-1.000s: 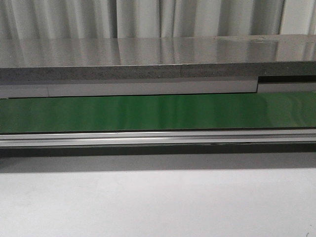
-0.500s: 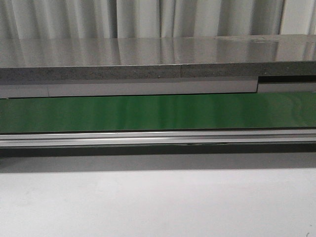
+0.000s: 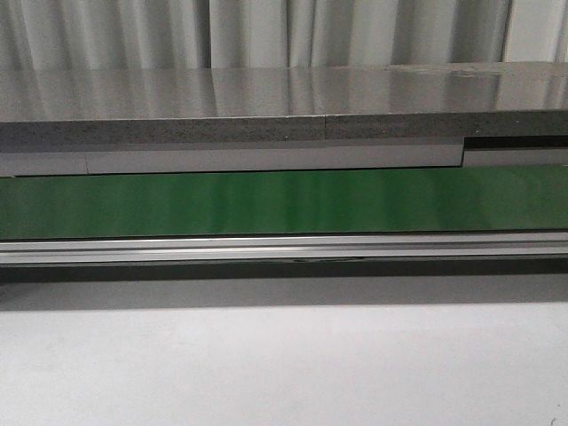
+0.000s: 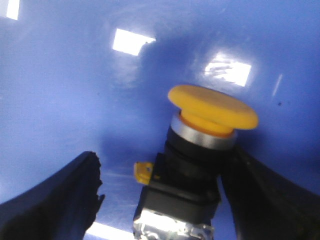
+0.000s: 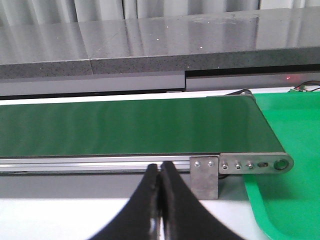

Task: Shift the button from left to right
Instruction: 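Lift the button and place it on the conveyor belt end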

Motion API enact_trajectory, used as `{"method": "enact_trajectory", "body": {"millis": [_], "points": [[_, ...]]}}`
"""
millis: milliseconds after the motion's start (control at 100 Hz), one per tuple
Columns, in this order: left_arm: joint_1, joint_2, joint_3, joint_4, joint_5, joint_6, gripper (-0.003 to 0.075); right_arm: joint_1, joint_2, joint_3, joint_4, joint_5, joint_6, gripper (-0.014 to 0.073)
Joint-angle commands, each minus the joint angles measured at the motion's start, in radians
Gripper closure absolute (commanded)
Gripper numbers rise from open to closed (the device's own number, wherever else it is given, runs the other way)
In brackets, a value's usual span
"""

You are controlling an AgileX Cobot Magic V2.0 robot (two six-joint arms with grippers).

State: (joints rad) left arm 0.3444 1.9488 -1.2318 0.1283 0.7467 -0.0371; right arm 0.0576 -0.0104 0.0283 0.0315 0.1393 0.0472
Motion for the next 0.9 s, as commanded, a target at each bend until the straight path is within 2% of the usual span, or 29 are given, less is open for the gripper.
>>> {"method": "enact_trajectory", "body": {"millis": [0,190,380,480,890], "points": [[0.003,-0.032,-0.023,-0.01,-0.025,0.0,0.0227,-0.001,-0.02,-0.015,-0.005,-0.083,-0.001,0.066],[0.003,-0.015,-0.023,-0.016,-0.034,0.0,0.0246,-0.001,-0.02,-0.015,-0.005,-0.083,-0.001,0.066],[0.003,-0.015,-0.023,-0.016,-0.035,0.0,0.0472,-0.001,-0.02,-0.015,-0.005,-0.083,-0.001,0.066],[0.003,-0.02,-0.023,-0.016,-0.035,0.0,0.0534,-0.001,-0.02,-0.015,-0.005,-0.083,-0.001,0.066],[-0.006,-0.209,-0.023,-0.075,-0.062,0.0,0.0552,-0.001,-0.02,-0.015,-0.005,-0.083,-0.001,0.066]]}}
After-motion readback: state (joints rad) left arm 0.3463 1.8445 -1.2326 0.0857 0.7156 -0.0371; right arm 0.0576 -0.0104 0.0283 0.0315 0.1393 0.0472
